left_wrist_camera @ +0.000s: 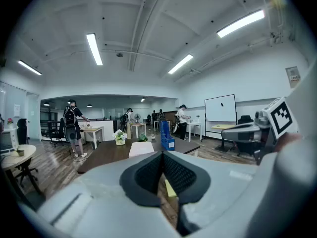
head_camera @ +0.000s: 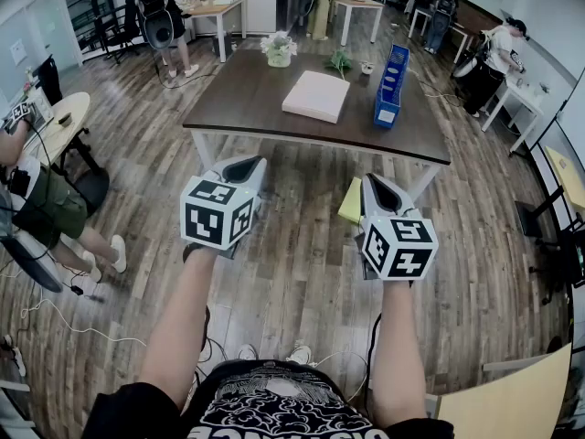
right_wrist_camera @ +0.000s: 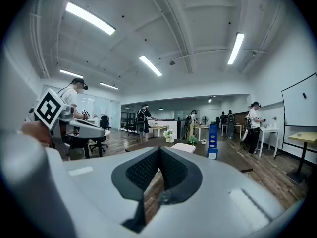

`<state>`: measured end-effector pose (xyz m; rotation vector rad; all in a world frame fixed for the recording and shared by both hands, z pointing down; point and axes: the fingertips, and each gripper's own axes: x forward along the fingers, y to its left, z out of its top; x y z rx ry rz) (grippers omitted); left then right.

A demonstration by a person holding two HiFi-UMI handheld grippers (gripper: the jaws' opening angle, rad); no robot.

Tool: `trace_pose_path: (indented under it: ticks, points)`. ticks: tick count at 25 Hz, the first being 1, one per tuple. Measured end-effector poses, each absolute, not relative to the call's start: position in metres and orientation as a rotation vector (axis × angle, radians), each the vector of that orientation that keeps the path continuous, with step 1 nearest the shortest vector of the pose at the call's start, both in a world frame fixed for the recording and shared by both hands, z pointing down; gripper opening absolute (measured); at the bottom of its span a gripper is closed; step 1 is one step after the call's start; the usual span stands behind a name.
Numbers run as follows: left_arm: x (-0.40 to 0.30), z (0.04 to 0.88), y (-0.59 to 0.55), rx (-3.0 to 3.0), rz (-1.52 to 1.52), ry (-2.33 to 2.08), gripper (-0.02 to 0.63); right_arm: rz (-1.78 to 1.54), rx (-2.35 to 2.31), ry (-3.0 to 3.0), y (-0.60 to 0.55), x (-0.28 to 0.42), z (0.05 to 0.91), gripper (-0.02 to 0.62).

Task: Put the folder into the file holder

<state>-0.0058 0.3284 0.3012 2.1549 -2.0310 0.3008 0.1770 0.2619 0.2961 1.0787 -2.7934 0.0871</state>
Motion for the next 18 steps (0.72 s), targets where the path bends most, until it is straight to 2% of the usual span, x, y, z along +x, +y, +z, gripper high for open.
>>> trace_pose_path:
  ticks: [7,18]
  points:
    - [0.017,0.308,0.316,2.142,0.311,-2.028,0.000,0.099,1.060,-2.815,0.253,0.197,0.300,0.002]
    - [0.041,0.313,0.296,2.133,0.301,-2.013,0.044,0.127,1.023,-2.830,0.236,0.217,0.308,0.059]
